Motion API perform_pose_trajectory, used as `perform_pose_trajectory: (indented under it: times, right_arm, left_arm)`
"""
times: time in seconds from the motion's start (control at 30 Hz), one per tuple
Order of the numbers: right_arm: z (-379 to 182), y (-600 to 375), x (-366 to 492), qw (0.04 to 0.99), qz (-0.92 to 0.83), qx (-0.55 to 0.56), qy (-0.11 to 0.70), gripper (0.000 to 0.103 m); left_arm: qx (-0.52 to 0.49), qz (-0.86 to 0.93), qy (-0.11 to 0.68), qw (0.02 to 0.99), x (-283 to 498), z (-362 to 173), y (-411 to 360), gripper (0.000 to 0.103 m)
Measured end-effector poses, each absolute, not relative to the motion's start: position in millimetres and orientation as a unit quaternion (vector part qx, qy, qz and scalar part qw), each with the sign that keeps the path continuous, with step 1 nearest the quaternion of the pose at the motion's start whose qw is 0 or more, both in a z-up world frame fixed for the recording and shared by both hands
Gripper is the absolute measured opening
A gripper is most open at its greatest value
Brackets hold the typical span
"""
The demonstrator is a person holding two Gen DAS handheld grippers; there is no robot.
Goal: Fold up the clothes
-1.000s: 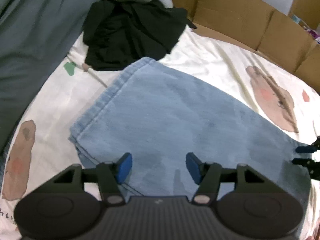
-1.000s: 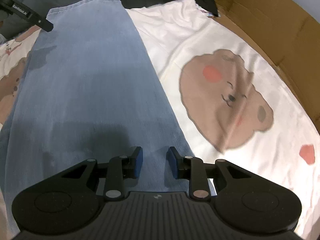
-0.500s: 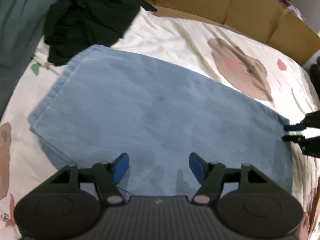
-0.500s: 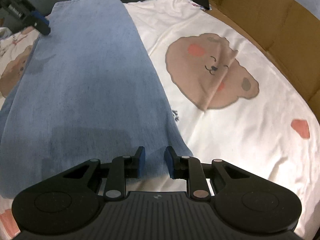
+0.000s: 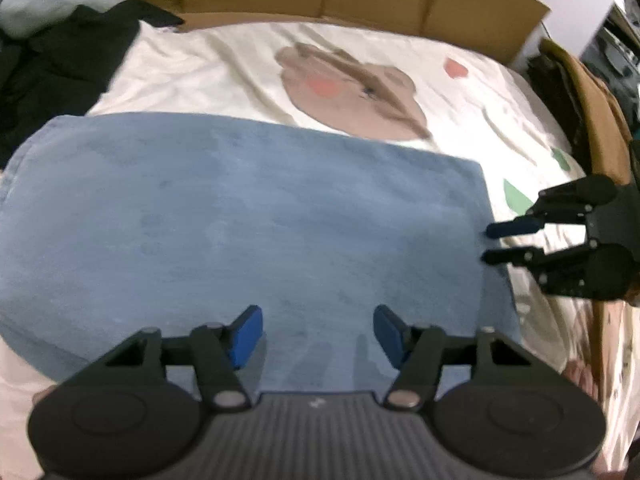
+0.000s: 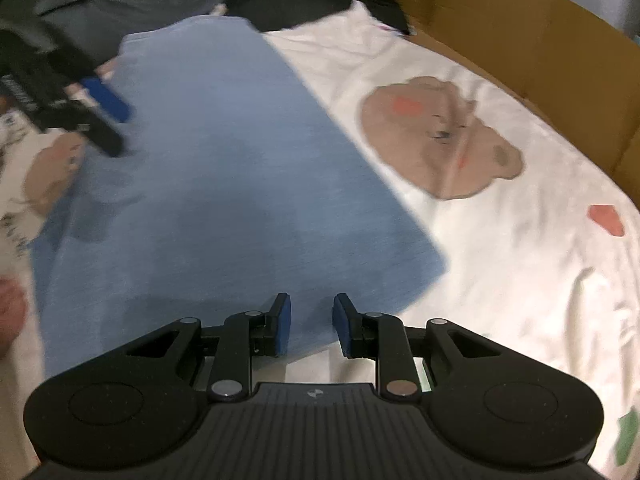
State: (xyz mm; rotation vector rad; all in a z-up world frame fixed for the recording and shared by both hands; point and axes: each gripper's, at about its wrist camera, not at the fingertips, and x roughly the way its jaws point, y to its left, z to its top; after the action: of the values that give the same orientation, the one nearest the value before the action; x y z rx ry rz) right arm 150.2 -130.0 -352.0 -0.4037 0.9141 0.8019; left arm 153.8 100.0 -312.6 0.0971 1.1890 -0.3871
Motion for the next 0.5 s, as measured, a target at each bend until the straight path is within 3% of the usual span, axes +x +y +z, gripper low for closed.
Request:
perform_pose_trajectory:
  times: [0.3, 0.5]
  right_arm:
    - [-349.2, -126.3, 111.2, 0.79, 0.406, -0.189, 0.419, 0.029]
    - [-351.4, -124.7, 97.9, 0.784, 0.415, -0.175, 0.428, 0.027]
  left_arm:
    - [0.054, -0.184, 0.579, 0.793, 138.9, -330.1, 94.9, 0.05]
    - [0.049, -0.186, 0.592, 0.783, 124.9, -340.9, 96.0, 0.032]
